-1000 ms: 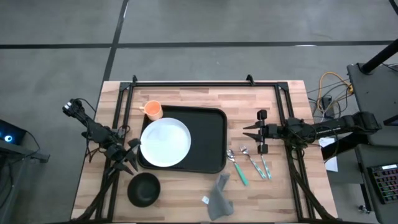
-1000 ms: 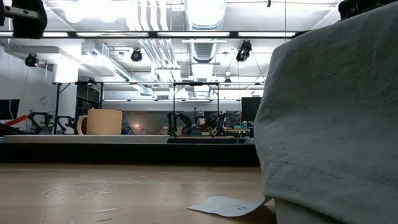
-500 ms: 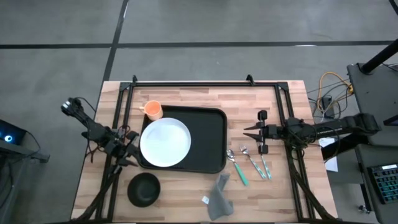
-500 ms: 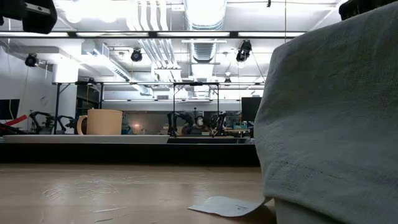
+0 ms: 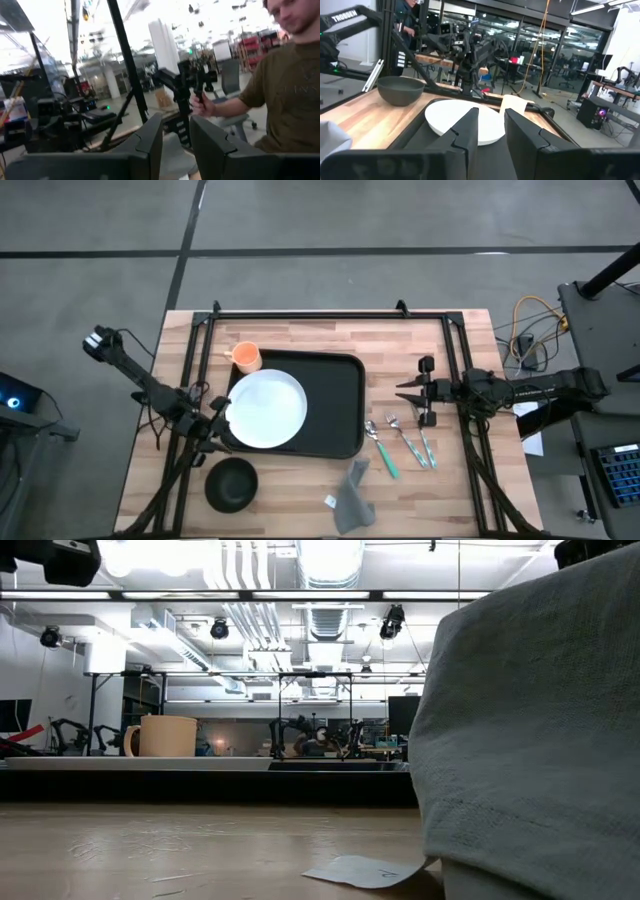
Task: Set up tray
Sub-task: Put the black bowl on top of the white plate
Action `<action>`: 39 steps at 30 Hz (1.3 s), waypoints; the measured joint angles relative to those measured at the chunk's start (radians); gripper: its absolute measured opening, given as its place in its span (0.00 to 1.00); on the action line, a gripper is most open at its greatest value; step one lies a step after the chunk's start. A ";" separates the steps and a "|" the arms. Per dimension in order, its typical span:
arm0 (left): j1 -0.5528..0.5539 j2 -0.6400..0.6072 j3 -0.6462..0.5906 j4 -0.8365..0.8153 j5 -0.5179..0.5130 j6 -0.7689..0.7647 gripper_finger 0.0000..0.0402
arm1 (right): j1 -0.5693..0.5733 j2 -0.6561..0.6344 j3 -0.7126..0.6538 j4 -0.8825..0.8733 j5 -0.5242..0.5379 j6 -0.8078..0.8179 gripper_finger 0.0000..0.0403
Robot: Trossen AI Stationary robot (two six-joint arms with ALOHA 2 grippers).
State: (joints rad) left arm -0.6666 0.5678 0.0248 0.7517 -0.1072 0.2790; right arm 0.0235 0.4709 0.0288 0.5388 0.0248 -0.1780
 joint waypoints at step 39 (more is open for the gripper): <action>0.000 0.768 0.919 -1.452 0.004 -0.330 0.20 | 0.000 0.004 0.000 -0.036 0.002 -0.005 0.18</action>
State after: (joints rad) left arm -0.6669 1.3353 0.9440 -0.7001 -0.1035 -0.0509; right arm 0.0235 0.4747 0.0288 0.5030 0.0265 -0.1832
